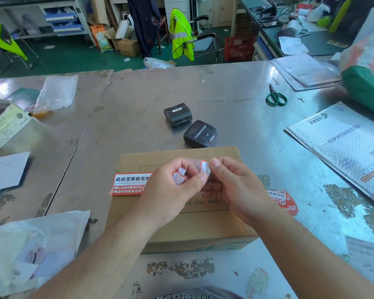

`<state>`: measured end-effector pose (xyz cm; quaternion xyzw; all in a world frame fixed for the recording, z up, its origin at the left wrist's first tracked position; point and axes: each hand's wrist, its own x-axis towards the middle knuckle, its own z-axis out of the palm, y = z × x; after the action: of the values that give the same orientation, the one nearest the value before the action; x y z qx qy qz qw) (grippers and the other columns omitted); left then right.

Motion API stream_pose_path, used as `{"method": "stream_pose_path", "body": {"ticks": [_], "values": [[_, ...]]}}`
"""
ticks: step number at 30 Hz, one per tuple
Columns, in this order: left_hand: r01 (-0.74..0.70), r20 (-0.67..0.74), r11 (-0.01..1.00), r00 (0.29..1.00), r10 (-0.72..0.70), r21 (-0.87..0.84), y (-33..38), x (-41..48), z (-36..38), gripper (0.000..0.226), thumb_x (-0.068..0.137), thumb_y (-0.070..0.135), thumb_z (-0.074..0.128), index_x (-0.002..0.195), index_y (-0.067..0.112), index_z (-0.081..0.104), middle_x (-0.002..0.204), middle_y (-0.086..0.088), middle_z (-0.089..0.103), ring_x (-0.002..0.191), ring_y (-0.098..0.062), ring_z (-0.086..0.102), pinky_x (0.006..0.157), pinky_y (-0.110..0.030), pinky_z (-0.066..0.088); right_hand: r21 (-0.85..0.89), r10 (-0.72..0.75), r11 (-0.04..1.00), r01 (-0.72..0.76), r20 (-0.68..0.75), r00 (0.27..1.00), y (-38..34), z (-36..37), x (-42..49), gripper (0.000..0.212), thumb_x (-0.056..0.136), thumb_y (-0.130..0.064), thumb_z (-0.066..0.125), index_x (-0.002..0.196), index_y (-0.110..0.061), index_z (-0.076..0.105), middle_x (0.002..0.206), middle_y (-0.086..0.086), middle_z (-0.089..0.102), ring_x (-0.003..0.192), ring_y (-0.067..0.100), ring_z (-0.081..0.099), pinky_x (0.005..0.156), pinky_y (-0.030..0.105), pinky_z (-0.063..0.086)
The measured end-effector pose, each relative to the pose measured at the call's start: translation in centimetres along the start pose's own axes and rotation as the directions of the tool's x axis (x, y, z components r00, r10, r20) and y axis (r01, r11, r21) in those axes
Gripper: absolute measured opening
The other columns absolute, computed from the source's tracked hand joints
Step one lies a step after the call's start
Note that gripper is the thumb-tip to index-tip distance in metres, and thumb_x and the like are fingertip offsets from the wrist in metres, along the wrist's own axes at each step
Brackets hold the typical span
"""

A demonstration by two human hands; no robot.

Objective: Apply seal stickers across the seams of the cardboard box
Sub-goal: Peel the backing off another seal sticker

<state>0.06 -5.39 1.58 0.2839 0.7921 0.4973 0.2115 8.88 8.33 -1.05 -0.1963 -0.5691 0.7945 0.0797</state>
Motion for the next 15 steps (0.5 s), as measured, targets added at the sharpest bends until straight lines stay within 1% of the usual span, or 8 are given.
{"method": "stream_pose_path", "body": {"ticks": [2, 5, 7, 9, 11, 13, 15], "values": [[0.002, -0.045, 1.000, 0.999, -0.003, -0.019, -0.26, 0.04, 0.09, 0.024, 0.081, 0.034, 0.075, 0.078, 0.022, 0.055, 0.065, 0.016, 0.062, 0.056, -0.004, 0.045, 0.053, -0.017, 0.036, -0.017, -0.003, 1.000, 0.003, -0.005, 1.000, 0.04, 0.05, -0.02, 0.030, 0.105, -0.026, 0.046, 0.083, -0.012, 0.060, 0.085, 0.011, 0.075, 0.074, 0.021, 0.072, 0.072, 0.040, 0.050], [0.022, -0.069, 0.999, 0.997, -0.025, -0.034, -0.38, 0.03, 0.26, 0.031, 0.078, 0.032, 0.079, 0.087, 0.022, 0.050, 0.066, 0.023, 0.061, 0.058, 0.000, 0.049, 0.055, -0.012, 0.038, -0.051, -0.020, 0.999, 0.018, -0.027, 0.999, 0.12, 0.14, -0.03, 0.030, 0.106, -0.024, 0.046, 0.084, -0.011, 0.060, 0.082, 0.008, 0.074, 0.071, 0.017, 0.072, 0.072, 0.041, 0.050], [0.042, -0.072, 0.998, 0.996, -0.045, -0.049, -0.37, 0.00, 0.26, 0.037, 0.076, 0.034, 0.080, 0.097, 0.026, 0.050, 0.072, 0.021, 0.064, 0.063, -0.001, 0.055, 0.058, -0.012, 0.042, -0.058, -0.022, 0.998, 0.020, -0.034, 0.999, 0.11, 0.19, -0.03, 0.030, 0.106, -0.024, 0.046, 0.083, -0.010, 0.059, 0.079, 0.007, 0.073, 0.069, 0.016, 0.071, 0.072, 0.041, 0.049], [0.054, -0.072, 0.997, 0.996, -0.058, -0.062, -0.52, 0.04, 0.22, 0.040, 0.077, 0.038, 0.080, 0.103, 0.031, 0.051, 0.078, 0.016, 0.067, 0.069, -0.006, 0.061, 0.061, -0.014, 0.046, -0.048, -0.020, 0.999, 0.018, -0.033, 0.999, 0.10, 0.20, -0.01, 0.030, 0.106, -0.024, 0.046, 0.083, -0.011, 0.059, 0.080, 0.008, 0.073, 0.069, 0.016, 0.070, 0.072, 0.040, 0.049], [0.053, -0.062, 0.996, 0.996, -0.058, -0.078, -0.43, 0.09, 0.18, 0.032, 0.080, 0.048, 0.074, 0.102, 0.034, 0.055, 0.077, 0.016, 0.067, 0.066, -0.004, 0.059, 0.062, -0.018, 0.045, -0.040, -0.025, 0.999, 0.024, -0.037, 0.999, 0.11, 0.17, 0.04, 0.030, 0.106, -0.024, 0.046, 0.083, -0.011, 0.060, 0.079, 0.008, 0.073, 0.069, 0.018, 0.068, 0.070, 0.038, 0.051], [0.039, -0.019, 0.984, 0.999, -0.043, -0.174, -0.28, 0.16, 0.22, 0.032, 0.082, 0.056, 0.060, 0.100, 0.029, 0.063, 0.079, 0.015, 0.068, 0.057, 0.000, 0.052, 0.062, -0.021, 0.041, -0.042, -0.032, 0.999, 0.031, -0.042, 0.999, 0.13, 0.10, 0.06, 0.030, 0.106, -0.023, 0.045, 0.085, -0.009, 0.061, 0.079, 0.006, 0.075, 0.068, 0.018, 0.066, 0.067, 0.034, 0.052], [0.034, 0.017, 0.974, 0.999, -0.031, -0.224, -0.24, 0.23, 0.15, 0.038, 0.087, 0.053, 0.051, 0.101, 0.023, 0.069, 0.080, 0.011, 0.070, 0.052, 0.002, 0.050, 0.059, -0.017, 0.040, -0.058, -0.035, 0.998, 0.033, -0.036, 0.999, 0.08, 0.00, 0.03, 0.029, 0.106, -0.023, 0.045, 0.088, -0.006, 0.060, 0.085, 0.005, 0.078, 0.070, 0.018, 0.067, 0.066, 0.032, 0.053]]}}
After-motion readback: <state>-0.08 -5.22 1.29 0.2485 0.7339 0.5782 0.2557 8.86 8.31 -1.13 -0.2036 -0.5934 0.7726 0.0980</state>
